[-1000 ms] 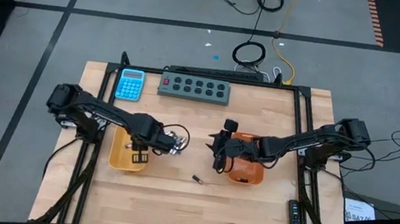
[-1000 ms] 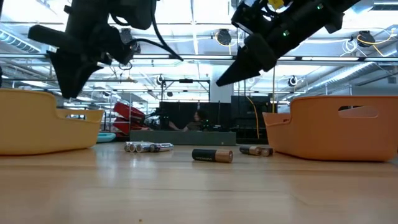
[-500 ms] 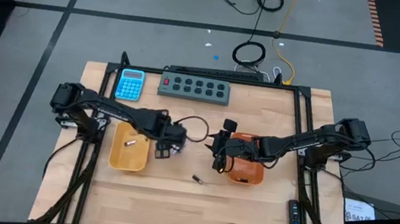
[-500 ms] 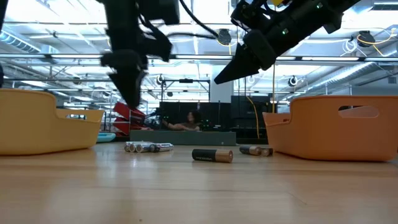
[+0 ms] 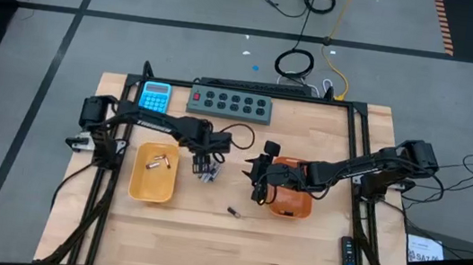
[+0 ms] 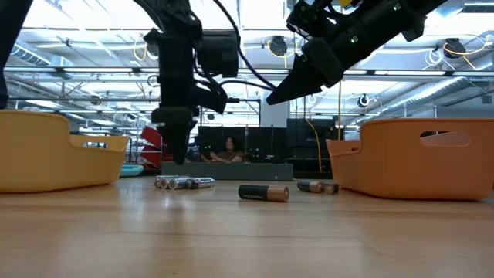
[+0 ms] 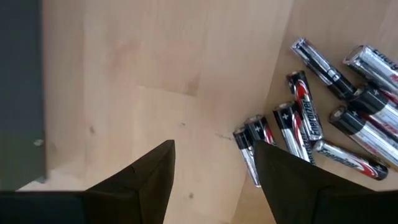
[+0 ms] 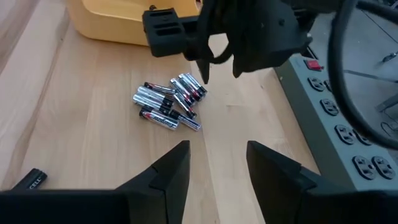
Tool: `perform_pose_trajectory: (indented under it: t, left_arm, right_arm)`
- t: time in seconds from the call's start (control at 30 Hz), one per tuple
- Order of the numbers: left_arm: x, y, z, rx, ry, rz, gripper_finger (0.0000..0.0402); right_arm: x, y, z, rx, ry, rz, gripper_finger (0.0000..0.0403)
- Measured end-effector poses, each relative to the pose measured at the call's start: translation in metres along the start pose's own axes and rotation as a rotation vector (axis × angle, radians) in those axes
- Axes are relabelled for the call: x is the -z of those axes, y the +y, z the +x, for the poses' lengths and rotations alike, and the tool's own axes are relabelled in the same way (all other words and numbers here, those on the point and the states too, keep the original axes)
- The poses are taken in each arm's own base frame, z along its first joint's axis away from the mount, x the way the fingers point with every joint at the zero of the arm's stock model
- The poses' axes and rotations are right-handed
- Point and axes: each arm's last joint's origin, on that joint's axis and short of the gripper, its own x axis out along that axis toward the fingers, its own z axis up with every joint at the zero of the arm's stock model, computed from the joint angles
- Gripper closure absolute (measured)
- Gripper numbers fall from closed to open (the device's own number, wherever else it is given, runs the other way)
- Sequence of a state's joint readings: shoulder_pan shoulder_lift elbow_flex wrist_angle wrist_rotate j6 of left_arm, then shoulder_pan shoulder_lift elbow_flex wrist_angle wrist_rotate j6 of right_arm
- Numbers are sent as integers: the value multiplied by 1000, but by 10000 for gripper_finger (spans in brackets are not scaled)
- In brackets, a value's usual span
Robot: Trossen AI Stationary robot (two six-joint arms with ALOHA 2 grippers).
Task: Sort batteries
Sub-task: Put the silver battery into the yellow bin
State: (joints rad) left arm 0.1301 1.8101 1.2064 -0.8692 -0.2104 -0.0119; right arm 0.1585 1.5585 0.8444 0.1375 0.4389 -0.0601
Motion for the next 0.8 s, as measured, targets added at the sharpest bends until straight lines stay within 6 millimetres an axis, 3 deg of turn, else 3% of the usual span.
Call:
perform_pose_trajectory:
  t: [0.4,0.8]
  left_arm:
    - [-1,1,10,56,35,-7,207]
    - [11,-1,21,53,88,-7,210]
  right_arm:
    - [3,0,0,0,7,-4,252]
    - [3,0,0,0,5,-3,252]
